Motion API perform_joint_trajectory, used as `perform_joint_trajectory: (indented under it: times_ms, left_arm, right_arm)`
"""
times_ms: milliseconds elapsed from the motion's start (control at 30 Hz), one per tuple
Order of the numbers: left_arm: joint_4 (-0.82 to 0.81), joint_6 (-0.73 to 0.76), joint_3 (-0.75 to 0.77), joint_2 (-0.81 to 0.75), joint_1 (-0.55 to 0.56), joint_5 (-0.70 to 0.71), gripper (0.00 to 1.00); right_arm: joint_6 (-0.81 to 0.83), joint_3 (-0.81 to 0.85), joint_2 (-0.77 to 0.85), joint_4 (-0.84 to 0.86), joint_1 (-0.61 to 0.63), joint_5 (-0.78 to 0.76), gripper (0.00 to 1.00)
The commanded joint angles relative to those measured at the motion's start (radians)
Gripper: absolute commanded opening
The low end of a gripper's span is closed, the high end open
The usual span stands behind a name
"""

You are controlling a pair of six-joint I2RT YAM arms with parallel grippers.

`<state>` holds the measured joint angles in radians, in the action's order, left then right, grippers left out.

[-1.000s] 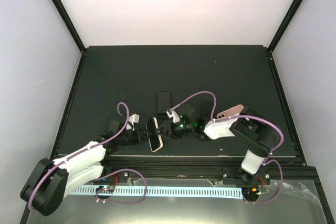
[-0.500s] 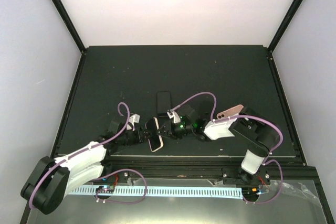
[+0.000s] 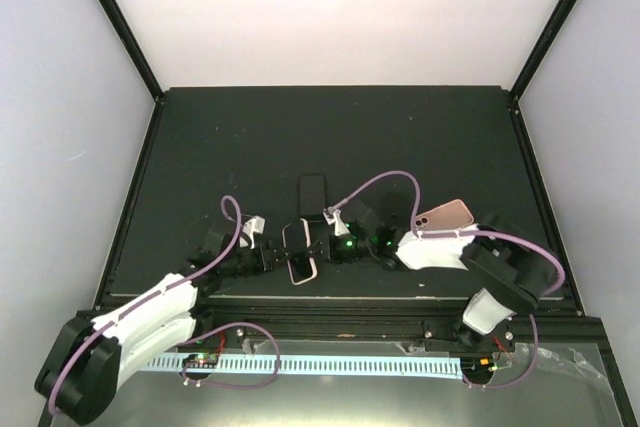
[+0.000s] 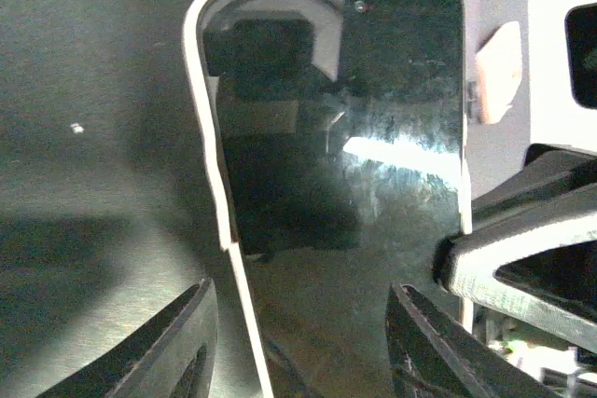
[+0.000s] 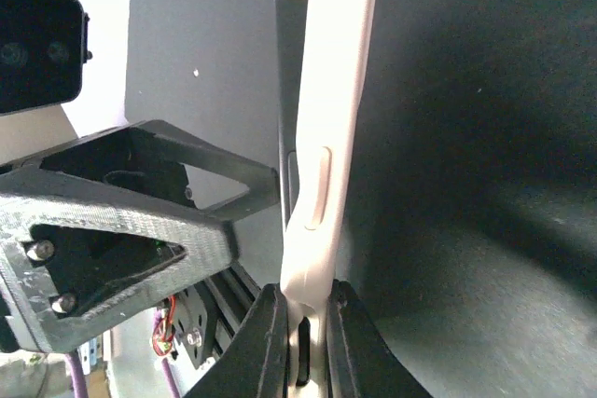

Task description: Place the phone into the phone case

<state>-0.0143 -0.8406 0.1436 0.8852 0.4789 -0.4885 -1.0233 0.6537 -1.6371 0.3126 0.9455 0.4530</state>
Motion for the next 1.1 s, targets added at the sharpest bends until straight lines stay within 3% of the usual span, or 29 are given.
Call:
perform_joint_trajectory:
  times_ms: [0, 200, 400, 600, 700, 867, 1067]
  left_arm:
    - [0.1, -0.027, 0.065, -0.142, -0.008, -0.063, 0.57]
    - [0.006, -0.117, 0.052, -0.297, -0.018, -0.192, 0.71]
    - [-0.012, -0.146, 0.072, -0.358, -0.02, -0.24, 0.73]
    - [-0.162, -0.22, 0.053, -0.377, -0.02, -0.313, 0.71]
    - [-0.236, -0.25, 0.054, -0.374, -0.02, -0.348, 0.61]
    - [-0.292, -0.265, 0.054, -0.369, -0.02, -0.366, 0.29]
    - [-0.322, -0.216, 0.042, -0.374, -0.02, -0.395, 0.02]
  right_arm:
    - [0.042, -0.067, 0.146, 0.091, -0.004, -0.091, 0.01]
    - [-0.006, -0.175, 0.294, 0.284, -0.007, -0.056, 0.01]
    - [-0.021, -0.222, 0.382, 0.462, -0.006, 0.027, 0.01]
    - [-0.008, -0.234, 0.435, 0.5, -0.004, 0.057, 0.01]
    - [-0.004, -0.229, 0.443, 0.502, -0.004, 0.069, 0.01]
    - [0.01, -0.213, 0.437, 0.472, -0.004, 0.078, 0.03]
    - [0.072, -0.198, 0.477, 0.353, -0.006, 0.04, 0.24]
